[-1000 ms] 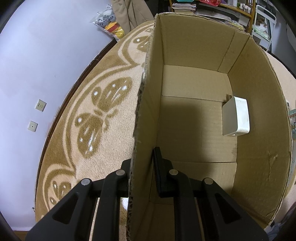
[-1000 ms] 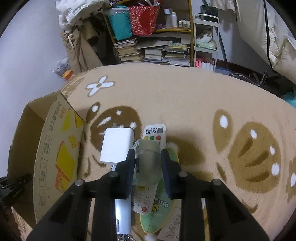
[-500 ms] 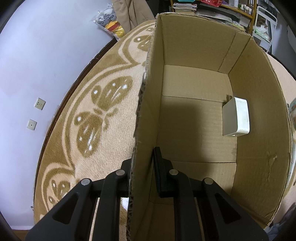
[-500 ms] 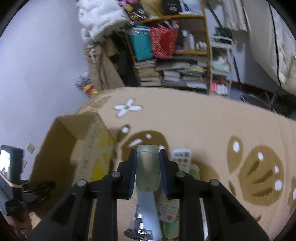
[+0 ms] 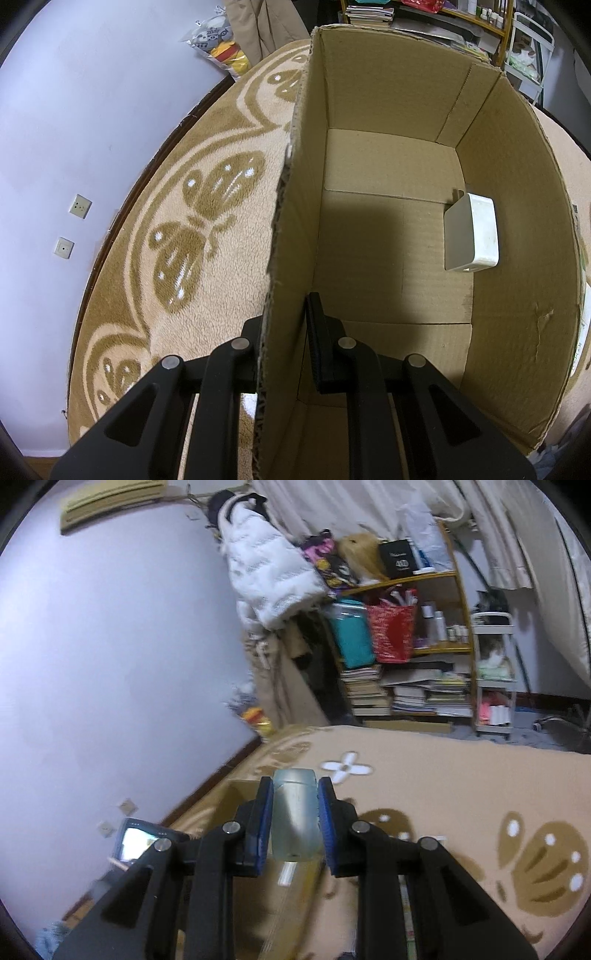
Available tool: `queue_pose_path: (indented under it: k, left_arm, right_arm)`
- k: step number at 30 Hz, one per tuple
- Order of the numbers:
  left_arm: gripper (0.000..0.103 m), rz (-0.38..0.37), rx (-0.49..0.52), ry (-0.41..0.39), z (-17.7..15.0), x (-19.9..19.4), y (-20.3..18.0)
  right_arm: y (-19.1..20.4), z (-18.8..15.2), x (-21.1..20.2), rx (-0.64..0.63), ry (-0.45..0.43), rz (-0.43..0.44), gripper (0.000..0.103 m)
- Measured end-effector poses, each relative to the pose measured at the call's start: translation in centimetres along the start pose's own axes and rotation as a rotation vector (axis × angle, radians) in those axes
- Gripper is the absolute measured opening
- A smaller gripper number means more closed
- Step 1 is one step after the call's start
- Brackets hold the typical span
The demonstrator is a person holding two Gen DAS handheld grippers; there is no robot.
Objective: Organize rigid objects
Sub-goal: 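Lower the earbud case into the box with the right tool and release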
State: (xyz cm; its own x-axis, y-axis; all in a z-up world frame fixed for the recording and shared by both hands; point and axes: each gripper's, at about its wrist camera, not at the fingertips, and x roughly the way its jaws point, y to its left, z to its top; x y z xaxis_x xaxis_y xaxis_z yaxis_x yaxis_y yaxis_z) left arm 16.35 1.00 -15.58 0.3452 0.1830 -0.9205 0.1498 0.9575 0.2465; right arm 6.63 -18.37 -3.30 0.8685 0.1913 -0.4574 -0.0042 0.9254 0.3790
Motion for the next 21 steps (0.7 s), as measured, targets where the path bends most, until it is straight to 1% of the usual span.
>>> queue_pose_path:
  k: [1, 3, 8, 11, 15, 18, 21]
  left_arm:
    - [0.014, 0.001, 0.0, 0.0, 0.0, 0.0, 0.0]
    - [0.014, 0.001, 0.001, 0.0, 0.0, 0.0, 0.0]
    - [0.013, -0.003, 0.0, -0.001, -0.1, -0.1, 0.0]
    - [0.013, -0.018, -0.011, -0.004, -0.1, -0.2, 0.4]
    - [0.013, -0.028, -0.02, -0.003, -0.2, -0.3, 0.6]
    - [0.013, -0.033, -0.021, -0.005, -0.2, -0.4, 0.7]
    - [0.013, -0.052, -0.028, -0.009, -0.3, -0.7, 0.9]
  right_arm:
    - [0.7, 0.0, -0.1, -0.001, 0.002, 0.026, 0.026]
    - [1.7, -0.2, -0.3, -0.019, -0.003, 0.052, 0.026]
    - [3.3, -1.2, 0.4, -0.057, 0.024, 0.086, 0.026]
    - [3.4, -2.5, 1.8, -0.072, 0.071, 0.076, 0.026]
    - [2.6, -4.5, 4.3, -0.07, 0.157, 0.039, 0.026]
    - [1.8, -5.5, 5.2, -0.066, 0.195, 0.015, 0.026]
    - [1.3, -6.1, 5.9, -0.056, 0.22, 0.03, 0.026]
